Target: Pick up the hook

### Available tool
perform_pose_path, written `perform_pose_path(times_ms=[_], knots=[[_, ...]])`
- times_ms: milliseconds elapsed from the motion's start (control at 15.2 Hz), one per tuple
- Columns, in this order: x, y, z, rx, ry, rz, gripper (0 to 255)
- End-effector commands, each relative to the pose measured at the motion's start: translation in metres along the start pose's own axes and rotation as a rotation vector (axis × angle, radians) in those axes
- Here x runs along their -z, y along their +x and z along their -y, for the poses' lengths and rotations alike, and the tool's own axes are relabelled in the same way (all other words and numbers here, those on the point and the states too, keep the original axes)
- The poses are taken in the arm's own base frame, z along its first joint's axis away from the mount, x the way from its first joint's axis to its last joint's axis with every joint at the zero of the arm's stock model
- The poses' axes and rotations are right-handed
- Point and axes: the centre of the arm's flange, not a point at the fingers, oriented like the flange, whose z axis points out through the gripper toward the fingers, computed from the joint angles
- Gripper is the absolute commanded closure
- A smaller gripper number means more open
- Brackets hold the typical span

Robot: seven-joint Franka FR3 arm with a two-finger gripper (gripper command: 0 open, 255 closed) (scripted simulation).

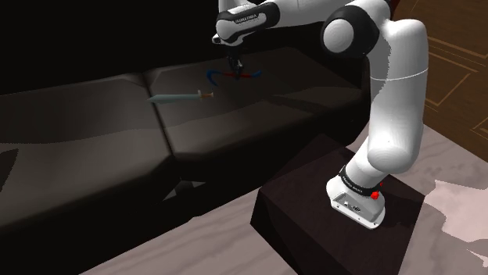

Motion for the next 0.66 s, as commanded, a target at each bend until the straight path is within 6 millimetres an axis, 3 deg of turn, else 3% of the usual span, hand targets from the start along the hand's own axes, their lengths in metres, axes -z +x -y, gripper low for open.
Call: perform_pose_path(times_ms=[0, 462, 594], knots=[[0.011, -0.001, 0.0, 0.0, 0.0, 0.0, 255], [0.048, -0.006, 0.002, 0.0, 0.0, 0.0, 255], [0.048, -0.006, 0.002, 0.0, 0.0, 0.0, 255]])
